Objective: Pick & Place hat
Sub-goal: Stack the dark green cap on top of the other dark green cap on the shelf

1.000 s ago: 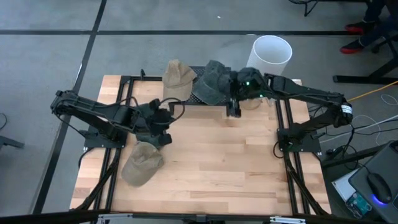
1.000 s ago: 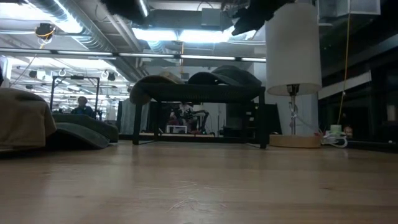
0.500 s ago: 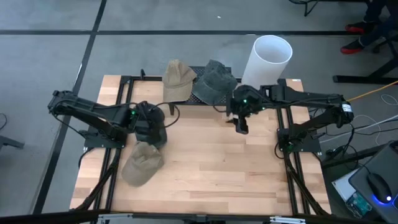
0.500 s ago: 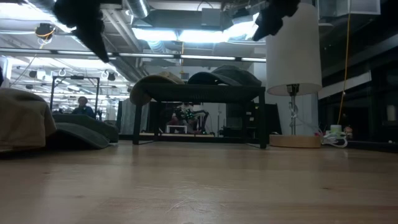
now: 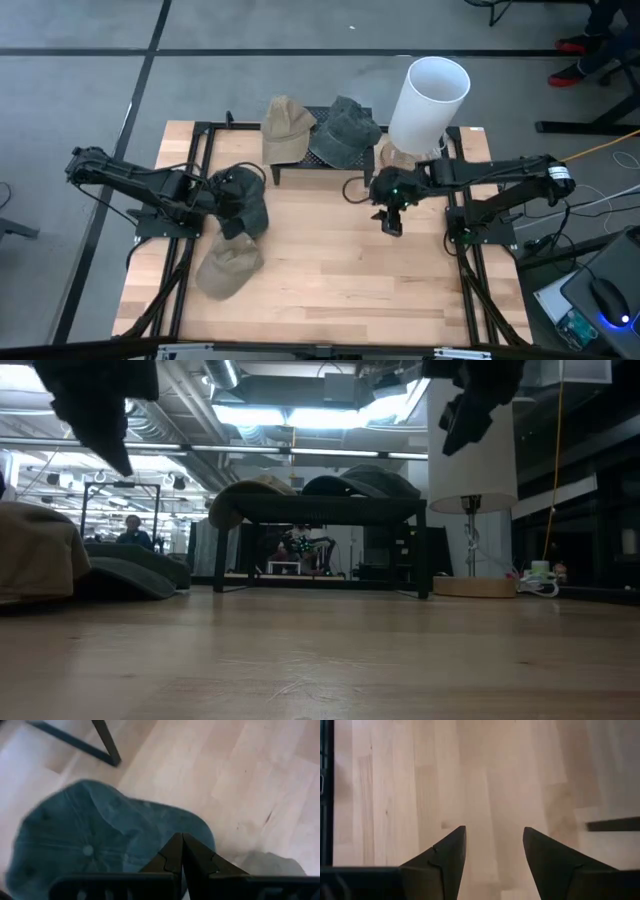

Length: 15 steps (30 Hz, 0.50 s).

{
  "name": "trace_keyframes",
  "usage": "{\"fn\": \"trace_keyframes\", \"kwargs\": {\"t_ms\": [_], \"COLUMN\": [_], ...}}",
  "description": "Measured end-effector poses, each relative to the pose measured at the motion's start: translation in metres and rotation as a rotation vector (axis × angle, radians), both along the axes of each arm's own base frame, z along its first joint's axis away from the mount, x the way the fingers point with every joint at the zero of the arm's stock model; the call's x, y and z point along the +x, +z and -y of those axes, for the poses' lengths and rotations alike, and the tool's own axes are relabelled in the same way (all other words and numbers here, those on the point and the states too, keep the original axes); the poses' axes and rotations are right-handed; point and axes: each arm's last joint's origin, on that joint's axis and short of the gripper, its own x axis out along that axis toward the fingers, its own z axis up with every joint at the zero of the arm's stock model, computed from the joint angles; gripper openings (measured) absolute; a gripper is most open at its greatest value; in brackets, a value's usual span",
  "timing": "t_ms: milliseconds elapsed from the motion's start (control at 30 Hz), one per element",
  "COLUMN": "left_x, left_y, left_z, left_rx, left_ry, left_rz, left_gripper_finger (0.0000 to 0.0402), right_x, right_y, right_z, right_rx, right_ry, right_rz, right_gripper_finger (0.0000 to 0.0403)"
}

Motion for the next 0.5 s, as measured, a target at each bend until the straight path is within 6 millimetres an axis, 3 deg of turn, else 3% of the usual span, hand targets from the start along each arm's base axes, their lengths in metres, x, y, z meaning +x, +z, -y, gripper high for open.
{"fn": "trace_keyframes", "kwargs": {"t_ms": [133,300,500], "left_x": [0.001,0.005,0.01], "left_y": [-0.014,-0.026,-0.042], "left_z": [0.002,0.001,0.002], "left_rx": [-0.027,0.057,0.045], "left_ry": [-0.033,-0.059,-0.062], "left_rz": [-0.054,-0.123,-0.178], "left_gripper_finger": [0.0004,0.0004,0.0005], "right_x": [0.004,0.009,0.01], "right_y": [-0.022,-0.05,-0.072], "right_z": [-0.015,-0.035,-0.051], "right_rx": [0.023,0.057,0.086], "right_ry": [0.006,0.06,0.12], "right_rz": [0.057,0.174,0.313], "right_gripper_finger": [0.0194,0.0194,0.0193]}}
